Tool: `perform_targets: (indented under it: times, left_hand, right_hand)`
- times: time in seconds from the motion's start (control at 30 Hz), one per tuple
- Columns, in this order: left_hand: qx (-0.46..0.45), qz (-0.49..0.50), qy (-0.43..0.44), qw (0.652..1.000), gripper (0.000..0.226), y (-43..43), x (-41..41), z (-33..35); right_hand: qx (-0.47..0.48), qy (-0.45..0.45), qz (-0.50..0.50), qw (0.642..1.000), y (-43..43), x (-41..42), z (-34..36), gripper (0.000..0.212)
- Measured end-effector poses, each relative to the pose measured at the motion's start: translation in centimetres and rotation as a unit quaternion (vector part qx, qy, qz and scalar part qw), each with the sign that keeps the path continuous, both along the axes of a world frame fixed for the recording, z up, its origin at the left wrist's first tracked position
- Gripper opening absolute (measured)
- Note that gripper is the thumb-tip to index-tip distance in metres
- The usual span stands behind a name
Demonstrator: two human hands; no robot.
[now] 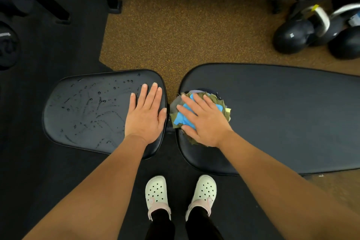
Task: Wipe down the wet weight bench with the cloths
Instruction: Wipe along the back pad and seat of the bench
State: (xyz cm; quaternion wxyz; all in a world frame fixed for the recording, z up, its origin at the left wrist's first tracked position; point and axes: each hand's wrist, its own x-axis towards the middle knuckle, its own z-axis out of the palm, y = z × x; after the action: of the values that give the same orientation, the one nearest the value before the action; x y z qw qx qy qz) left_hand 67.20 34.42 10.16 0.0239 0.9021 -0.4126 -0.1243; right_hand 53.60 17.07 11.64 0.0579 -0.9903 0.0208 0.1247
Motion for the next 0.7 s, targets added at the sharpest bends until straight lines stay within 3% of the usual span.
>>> perform_targets:
  times: [0.07,0.23,0.3,0.4,0.5,0.57,0.7]
  left_hand:
    - [-0.002,-0.001,0.003,1.0,0.064,0.0,0.0,0.1]
    - [-0.004,0.002,-0.004,1.0,0.063,0.0,-0.1,-0.1]
    - [-0.006,0.002,-0.004,1.0,0.063,0.0,0.0,-0.2]
    - [-0.008,0.001,-0.002,1.0,0.064,0.1,0.1,-0.3]
    - [-0.004,0.0,0.001,1.0,0.064,0.2,0.1,-0.2]
    - [-0.005,0.0,0.0,1.0,0.064,0.1,0.0,-0.2]
    - [-0.013,0.004,-0.002,1.0,0.063,0.1,0.0,-0.2]
  right_hand:
    - [-0.013,-0.005,-0.004,1.0,-1.6,-0.1,-0.4,0.061]
    - [-0.053,-0.008,-0.221,0.974,-1.0,4.1,-0.6,0.067]
    - [-0.052,-0.005,-0.183,0.982,1.6,3.8,-0.3,0.067]
    - [-0.022,0.005,-0.012,1.0,4.4,0.1,0.2,0.062]
    - [-0.005,0.001,0.055,0.998,2.6,-1.7,0.2,0.058]
    - [-0.023,-0.003,0.023,0.999,1.0,-0.9,0.0,0.059]
    - [-0.043,-0.002,-0.156,0.987,2.1,2.1,-0.1,0.063]
